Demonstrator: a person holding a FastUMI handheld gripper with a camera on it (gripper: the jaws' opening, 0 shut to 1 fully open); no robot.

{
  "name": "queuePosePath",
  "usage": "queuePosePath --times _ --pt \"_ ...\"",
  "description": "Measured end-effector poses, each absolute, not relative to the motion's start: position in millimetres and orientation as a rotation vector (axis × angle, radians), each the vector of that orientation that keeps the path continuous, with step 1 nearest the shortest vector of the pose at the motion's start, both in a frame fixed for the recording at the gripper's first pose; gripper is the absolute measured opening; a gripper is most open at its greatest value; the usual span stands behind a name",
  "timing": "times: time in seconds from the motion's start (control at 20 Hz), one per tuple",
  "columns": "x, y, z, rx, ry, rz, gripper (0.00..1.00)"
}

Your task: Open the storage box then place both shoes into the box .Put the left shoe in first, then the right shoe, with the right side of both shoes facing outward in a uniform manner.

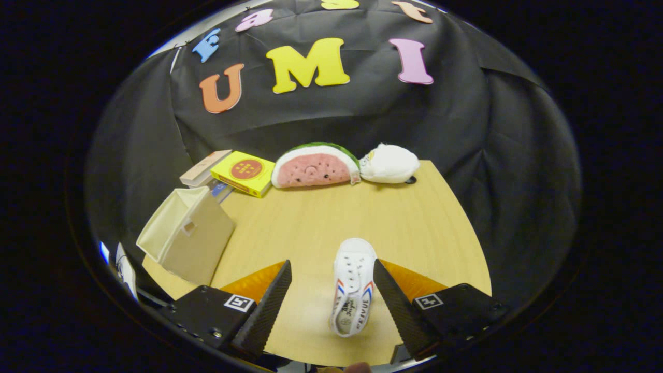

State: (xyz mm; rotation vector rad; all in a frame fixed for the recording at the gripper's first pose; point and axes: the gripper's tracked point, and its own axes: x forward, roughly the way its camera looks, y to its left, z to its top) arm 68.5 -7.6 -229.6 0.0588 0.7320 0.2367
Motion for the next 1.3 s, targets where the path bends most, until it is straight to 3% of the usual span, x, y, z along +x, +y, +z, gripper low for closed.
queuePosePath --times 0.55,0.8,1.1,1.25,1.3 --pt "76.1 -46.5 -363.5 0.042 1.052 0.217 0.96" --pt "83.9 -31.5 -376.6 0.129 1.121 0.247 0.81" --pt "86.0 -23.6 -374.8 0.229 1.176 0.273 0.41" --pt "85.3 -25.5 -371.4 0.304 1.212 0.26 0.15" --pt "83.2 -25.0 -375.9 0.324 1.221 0.253 0.15"
